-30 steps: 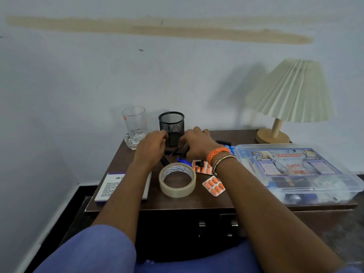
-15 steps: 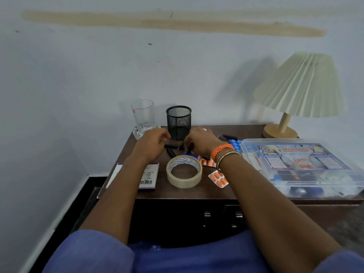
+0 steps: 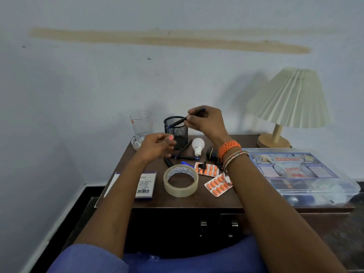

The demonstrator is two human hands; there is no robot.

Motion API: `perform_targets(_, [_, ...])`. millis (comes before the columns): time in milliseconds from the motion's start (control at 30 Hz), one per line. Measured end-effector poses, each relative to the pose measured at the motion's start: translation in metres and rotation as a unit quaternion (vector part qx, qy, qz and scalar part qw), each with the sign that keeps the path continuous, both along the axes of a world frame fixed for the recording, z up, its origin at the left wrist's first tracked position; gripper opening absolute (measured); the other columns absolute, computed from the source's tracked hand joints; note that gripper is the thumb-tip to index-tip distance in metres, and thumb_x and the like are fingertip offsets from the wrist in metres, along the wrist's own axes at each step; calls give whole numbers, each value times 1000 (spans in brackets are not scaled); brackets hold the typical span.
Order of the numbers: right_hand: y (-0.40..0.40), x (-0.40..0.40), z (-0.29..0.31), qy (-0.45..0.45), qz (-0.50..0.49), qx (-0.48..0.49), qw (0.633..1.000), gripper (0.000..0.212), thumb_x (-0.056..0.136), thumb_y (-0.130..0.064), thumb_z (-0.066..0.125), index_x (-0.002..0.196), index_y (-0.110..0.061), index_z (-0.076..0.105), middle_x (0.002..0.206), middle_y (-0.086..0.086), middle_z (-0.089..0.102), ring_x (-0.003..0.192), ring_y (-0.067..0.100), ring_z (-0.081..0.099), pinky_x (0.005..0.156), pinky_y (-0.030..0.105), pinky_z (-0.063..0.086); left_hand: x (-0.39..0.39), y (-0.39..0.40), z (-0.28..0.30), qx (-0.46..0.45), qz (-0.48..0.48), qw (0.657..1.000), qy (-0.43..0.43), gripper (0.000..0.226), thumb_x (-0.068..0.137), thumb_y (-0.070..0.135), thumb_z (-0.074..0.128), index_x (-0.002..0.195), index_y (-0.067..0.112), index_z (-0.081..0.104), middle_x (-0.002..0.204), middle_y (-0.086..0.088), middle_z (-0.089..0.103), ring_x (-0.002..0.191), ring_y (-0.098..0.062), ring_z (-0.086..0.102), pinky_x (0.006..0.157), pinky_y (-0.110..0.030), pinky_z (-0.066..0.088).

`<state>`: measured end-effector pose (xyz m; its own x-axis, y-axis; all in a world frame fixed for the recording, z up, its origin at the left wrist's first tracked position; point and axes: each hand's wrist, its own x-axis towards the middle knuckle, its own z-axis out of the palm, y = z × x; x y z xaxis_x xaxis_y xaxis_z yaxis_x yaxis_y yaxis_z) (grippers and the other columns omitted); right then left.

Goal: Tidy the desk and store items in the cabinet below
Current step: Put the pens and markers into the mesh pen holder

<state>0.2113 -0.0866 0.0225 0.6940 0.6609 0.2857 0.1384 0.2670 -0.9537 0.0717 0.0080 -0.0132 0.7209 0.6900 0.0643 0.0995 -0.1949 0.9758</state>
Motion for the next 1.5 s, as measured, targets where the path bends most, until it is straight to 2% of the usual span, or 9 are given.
perform_targets(200, [-7,-4,4,200,124,24,972,7,84,11,60,86,5,62,85,20,66,68,22,71,67,23,60,6,-2,14,-191,19,964,-186,32,94,22,52,122,8,56,109,-6,66,106,-20,63,87,-31,51])
perform_targets(433, [-11,-3,-7,41,185,-160,969,14,85,-4,66,99,-4,69,77,6,72,67,11,68,63,20,56,12,-6,24,-246,28,917,-313,20,94,17,49,106,8,62,91,1,73,87,-10,70,78,-22,56])
perform_targets(667, [-4,-13,-11,4,174,-168,970,12,87,3,61,97,4,68,78,13,69,65,15,68,67,22,59,15,-10,14,-177,36,956,-230,25,96,15,48,116,4,58,98,-5,69,84,-10,68,69,-20,58])
perform_targets(733, [-3,-7,-13,-135,70,-206,967,13,87,0,62,98,1,70,84,14,69,68,15,65,65,19,57,13,-5,12,-89,81,975,-186,22,95,14,51,111,2,61,84,-4,69,69,-7,65,63,-16,56])
perform_targets(833, [-5,10,-17,-355,-91,-280,887,17,81,-3,60,88,-9,74,94,12,69,85,22,64,80,32,55,7,2,5,85,77,989,-96,17,92,11,56,99,-2,66,65,0,63,49,1,52,55,-16,47])
perform_targets(967, [-16,27,-18,-347,-81,-348,867,18,80,2,61,88,-6,75,96,17,70,92,28,65,85,35,55,-2,4,-2,241,62,967,46,15,92,13,57,89,4,69,69,-5,61,62,-8,51,56,-8,36])
perform_targets(1067, [-20,28,-26,-338,-83,-366,863,18,81,4,60,89,-4,75,96,18,70,93,27,65,85,32,54,-5,10,-5,264,95,954,104,22,95,8,48,92,-2,68,83,-17,65,76,-22,53,65,-24,37])
perform_targets(1200, [-9,6,-41,-371,-70,-389,840,17,83,-7,60,96,-8,72,105,16,67,97,31,63,85,37,53,-13,21,-11,279,119,939,159,26,92,7,52,114,1,66,114,-19,65,105,-30,57,84,-25,37])
perform_targets(1500, [28,-48,-52,-489,-16,-434,756,33,90,-29,62,115,-9,56,120,15,56,108,33,57,85,39,47,-39,39,-23,283,127,926,214,28,85,13,67,112,10,68,111,-13,68,103,-25,61,87,-30,44])
